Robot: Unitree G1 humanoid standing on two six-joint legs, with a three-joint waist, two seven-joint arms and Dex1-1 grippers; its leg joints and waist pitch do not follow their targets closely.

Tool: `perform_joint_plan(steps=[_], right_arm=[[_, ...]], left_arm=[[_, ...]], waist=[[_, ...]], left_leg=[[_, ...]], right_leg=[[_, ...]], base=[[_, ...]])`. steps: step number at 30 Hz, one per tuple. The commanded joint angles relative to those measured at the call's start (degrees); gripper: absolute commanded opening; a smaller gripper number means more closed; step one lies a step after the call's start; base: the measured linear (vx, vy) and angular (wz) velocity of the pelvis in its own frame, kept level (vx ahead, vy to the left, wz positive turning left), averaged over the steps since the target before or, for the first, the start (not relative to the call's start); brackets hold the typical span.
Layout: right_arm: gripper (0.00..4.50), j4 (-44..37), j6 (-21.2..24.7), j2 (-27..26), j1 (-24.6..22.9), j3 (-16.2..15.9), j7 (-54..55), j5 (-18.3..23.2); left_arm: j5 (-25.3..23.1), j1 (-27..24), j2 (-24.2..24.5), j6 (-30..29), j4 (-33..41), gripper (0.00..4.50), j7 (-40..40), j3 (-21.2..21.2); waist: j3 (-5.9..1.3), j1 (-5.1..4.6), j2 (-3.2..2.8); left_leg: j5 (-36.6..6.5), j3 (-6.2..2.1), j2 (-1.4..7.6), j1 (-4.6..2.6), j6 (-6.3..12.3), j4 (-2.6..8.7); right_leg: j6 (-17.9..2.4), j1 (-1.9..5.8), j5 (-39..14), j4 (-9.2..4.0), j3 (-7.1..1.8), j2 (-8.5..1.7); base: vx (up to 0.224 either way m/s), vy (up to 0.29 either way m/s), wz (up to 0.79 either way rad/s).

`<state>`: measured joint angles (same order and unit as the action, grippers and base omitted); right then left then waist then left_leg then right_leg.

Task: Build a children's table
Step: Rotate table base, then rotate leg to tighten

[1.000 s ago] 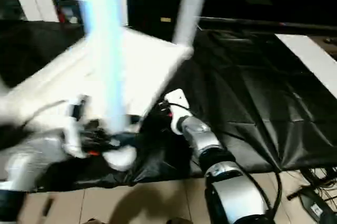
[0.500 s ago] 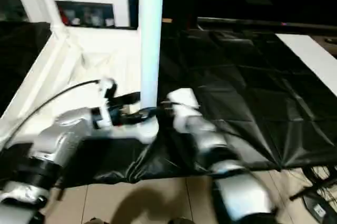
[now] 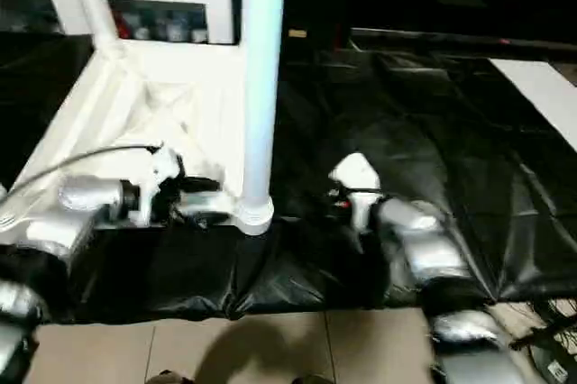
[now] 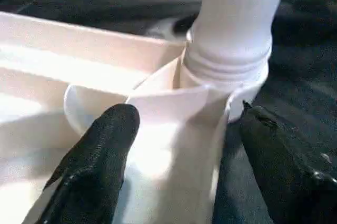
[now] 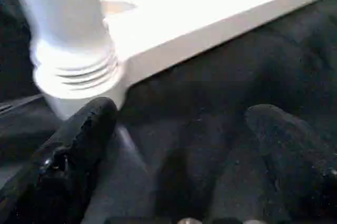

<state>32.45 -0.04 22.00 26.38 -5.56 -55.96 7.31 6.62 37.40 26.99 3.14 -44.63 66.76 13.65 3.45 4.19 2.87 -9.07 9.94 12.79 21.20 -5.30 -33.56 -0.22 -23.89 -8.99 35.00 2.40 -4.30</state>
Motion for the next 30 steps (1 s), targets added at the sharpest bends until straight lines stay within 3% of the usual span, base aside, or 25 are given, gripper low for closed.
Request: perform_joint_plan(steps=[1, 4, 5, 7, 8, 11, 15, 17, 21, 22, 26, 30], right_arm=[[4.50, -5.01, 2.81, 1.74, -1.49, -0.89, -3.20, 1.48], [4.50, -10.01, 5.69, 3.48, -3.48, -1.76, -5.81, 2.60], [4.50, -11.54, 6.66, 3.89, -4.00, -1.87, -6.11, 2.81], [4.50, -13.40, 7.80, 4.30, -4.59, -1.95, -6.27, 2.96], [4.50, -14.83, 8.95, 4.62, -4.92, -1.97, -6.13, 3.23], [4.50, -17.09, 10.70, 4.98, -5.43, -1.91, -6.29, 3.62], [4.50, -19.43, 12.44, 5.68, -6.15, -2.28, -6.75, 4.07], [4.50, -20.15, 13.03, 5.83, -6.41, -2.36, -6.95, 4.16], [4.50, -21.04, 13.88, 5.53, -6.48, -2.72, -6.78, 4.00], [4.50, -21.20, 14.13, 5.52, -6.47, -2.80, -6.66, 4.05], [4.50, -21.61, 14.73, 5.41, -6.31, -3.17, -6.64, 4.12], [4.50, -21.97, 15.42, 5.20, -5.97, -3.40, -6.46, 4.21]], left_arm=[[-1.39, 2.03, 0.87, 1.25, -1.95, 3.23, 2.50, 1.31], [-1.69, 3.88, 1.42, 1.84, -4.83, 2.98, 6.79, 2.29], [-2.17, 4.67, 1.47, 2.37, -6.34, 2.87, 7.88, 2.62], [-3.04, 5.66, 1.45, 3.37, -8.34, 2.79, 8.97, 2.85], [-4.28, 6.61, 1.31, 4.83, -10.22, 2.68, 8.79, 2.87], [-4.92, 7.75, 1.05, 5.63, -12.33, 2.33, 9.05, 2.74], [-5.51, 9.05, 0.86, 6.26, -14.75, 2.05, 10.11, 3.09], [-5.74, 9.48, 0.75, 6.49, -15.66, 1.94, 10.62, 3.08], [-5.93, 10.23, 0.53, 6.81, -17.56, 1.48, 11.87, 2.61], [-5.99, 10.52, 0.31, 6.89, -18.28, 1.48, 12.15, 2.33], [-6.79, 11.17, 0.13, 7.19, -19.85, 1.13, 12.80, 2.46], [-7.15, 11.71, -0.21, 7.78, -21.39, 0.81, 12.84, 1.83]], waist=[[-3.96, 0.32, -1.34], [-3.90, 1.04, -1.21], [-3.87, 1.05, -1.48], [-3.94, 1.17, -1.23], [-3.87, 1.20, -1.72], [-3.94, 1.21, -1.67], [-3.96, 1.32, -2.03], [-4.02, 1.29, -1.76], [-4.02, 1.37, -1.80], [-4.02, 1.39, -2.24], [-3.95, 1.33, -1.92], [-3.91, 1.36, -2.02]], left_leg=[[-20.24, 0.42, 0.04, -1.05, 0.00, 4.08], [-20.69, 0.43, 0.02, -1.14, -0.13, 4.17], [-20.75, 0.34, 0.07, -1.10, -0.33, 4.23], [-20.61, 0.32, 0.04, -1.05, -0.42, 4.22], [-20.85, 0.31, -0.02, -1.09, -0.67, 4.21], [-20.74, 0.21, -0.01, -1.12, -0.91, 4.21], [-20.93, 0.19, 0.04, -1.15, -1.10, 4.21], [-20.64, 0.20, -0.02, -1.04, -1.00, 4.20], [-19.63, 0.25, -0.03, -0.91, -0.87, 4.12], [-19.68, 0.20, -0.01, -0.97, -0.99, 4.14], [-20.36, 0.21, 0.00, -1.07, -0.98, 4.15], [-20.11, 0.22, 0.00, -1.03, -0.99, 4.15]], right_leg=[[-10.46, 2.74, -18.42, -4.42, -1.52, -2.34], [-10.11, 2.75, -19.58, -4.67, -1.49, -2.25], [-10.31, 2.69, -19.51, -4.59, -1.52, -2.38], [-10.36, 2.72, -19.54, -4.63, -1.50, -2.43], [-10.37, 2.60, -19.69, -4.68, -1.49, -2.37], [-10.42, 2.74, -19.51, -4.66, -1.50, -2.54], [-11.19, 2.72, -17.98, -4.56, -1.48, -2.46], [-11.34, 2.93, -17.49, -4.50, -1.45, -2.49], [-11.49, 3.02, -17.28, -4.45, -1.49, -2.61], [-11.55, 2.96, -17.18, -4.39, -1.49, -2.62], [-11.58, 2.93, -18.08, -4.53, -1.47, -2.62], [-11.49, 2.94, -18.31, -4.62, -1.50, -2.68]], base=[[0.000, 0.000, 0.00], [0.000, 0.000, 0.00], [0.000, 0.000, 0.00], [0.000, 0.000, 0.00], [0.000, 0.000, 0.00], [0.000, 0.000, 0.00], [0.000, 0.000, 0.00], [0.000, 0.000, 0.00], [0.000, 0.000, 0.00], [0.000, 0.000, 0.00], [0.000, 0.000, 0.00], [0.000, 0.000, 0.00]])
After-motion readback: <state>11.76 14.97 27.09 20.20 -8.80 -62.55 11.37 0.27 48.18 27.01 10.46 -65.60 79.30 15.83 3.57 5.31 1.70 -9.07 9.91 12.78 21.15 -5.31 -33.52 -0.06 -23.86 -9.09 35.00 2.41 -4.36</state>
